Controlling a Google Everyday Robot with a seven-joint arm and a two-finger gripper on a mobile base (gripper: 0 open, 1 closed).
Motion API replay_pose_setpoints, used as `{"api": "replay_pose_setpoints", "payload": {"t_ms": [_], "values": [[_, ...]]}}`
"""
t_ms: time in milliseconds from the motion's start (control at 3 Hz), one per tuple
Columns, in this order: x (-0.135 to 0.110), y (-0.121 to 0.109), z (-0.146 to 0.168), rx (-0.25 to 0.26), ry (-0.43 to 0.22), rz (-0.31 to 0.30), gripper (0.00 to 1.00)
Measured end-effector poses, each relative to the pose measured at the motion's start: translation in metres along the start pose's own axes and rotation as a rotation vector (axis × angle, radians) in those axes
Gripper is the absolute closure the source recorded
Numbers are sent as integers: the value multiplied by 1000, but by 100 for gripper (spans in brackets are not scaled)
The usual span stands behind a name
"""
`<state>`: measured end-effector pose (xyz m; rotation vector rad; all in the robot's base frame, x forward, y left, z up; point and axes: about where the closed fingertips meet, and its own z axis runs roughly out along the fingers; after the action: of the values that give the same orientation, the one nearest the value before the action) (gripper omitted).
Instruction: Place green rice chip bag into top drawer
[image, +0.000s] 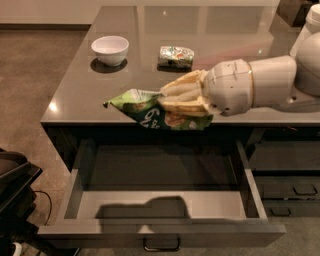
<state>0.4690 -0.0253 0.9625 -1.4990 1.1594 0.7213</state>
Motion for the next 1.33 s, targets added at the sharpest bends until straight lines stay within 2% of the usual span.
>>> {"api": "replay_pose_setpoints", "payload": {"t_ms": [333, 667, 1000, 1333], "values": [[5, 24, 7, 76, -30, 66, 100], [35, 67, 0, 172, -65, 180, 100], [89, 125, -10, 240, -62, 321, 100], [152, 167, -6, 271, -44, 440, 100]]}}
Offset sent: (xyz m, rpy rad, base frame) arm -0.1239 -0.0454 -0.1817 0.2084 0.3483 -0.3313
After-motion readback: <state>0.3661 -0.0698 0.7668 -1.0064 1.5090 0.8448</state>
